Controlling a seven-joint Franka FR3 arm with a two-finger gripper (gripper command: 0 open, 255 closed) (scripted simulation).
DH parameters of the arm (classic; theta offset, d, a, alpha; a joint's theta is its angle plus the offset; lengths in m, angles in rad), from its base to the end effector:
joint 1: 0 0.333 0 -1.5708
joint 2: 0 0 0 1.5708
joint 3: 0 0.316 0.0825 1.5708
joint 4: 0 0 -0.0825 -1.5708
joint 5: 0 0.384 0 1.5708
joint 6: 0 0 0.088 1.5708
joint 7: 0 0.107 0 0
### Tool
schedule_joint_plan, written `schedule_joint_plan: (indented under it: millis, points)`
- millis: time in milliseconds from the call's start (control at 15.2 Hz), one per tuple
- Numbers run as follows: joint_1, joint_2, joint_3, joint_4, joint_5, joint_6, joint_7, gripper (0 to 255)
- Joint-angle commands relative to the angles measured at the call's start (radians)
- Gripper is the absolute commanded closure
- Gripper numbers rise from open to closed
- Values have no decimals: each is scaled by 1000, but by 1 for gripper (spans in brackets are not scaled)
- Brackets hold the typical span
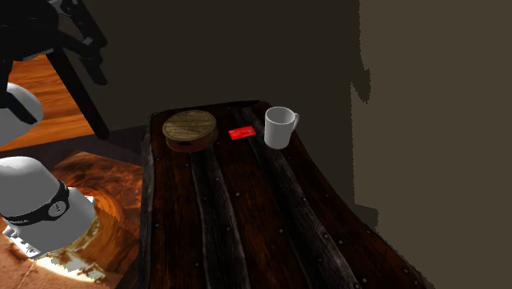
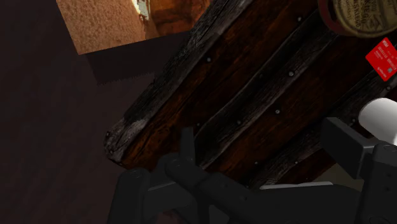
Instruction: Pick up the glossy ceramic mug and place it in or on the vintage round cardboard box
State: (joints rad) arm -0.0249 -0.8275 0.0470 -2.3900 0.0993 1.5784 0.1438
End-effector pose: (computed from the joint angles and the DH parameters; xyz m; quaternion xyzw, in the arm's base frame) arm 0.2962 0.0214 0.5875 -0.9971 0.0682 -0.0052 0.0328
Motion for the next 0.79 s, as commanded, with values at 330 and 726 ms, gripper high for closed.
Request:
schedule_joint_plan:
  millis: [330,726]
  points:
    - [21,105,99,-6,65,104,111,0]
    - [36,271,213,31,117,230,241,0]
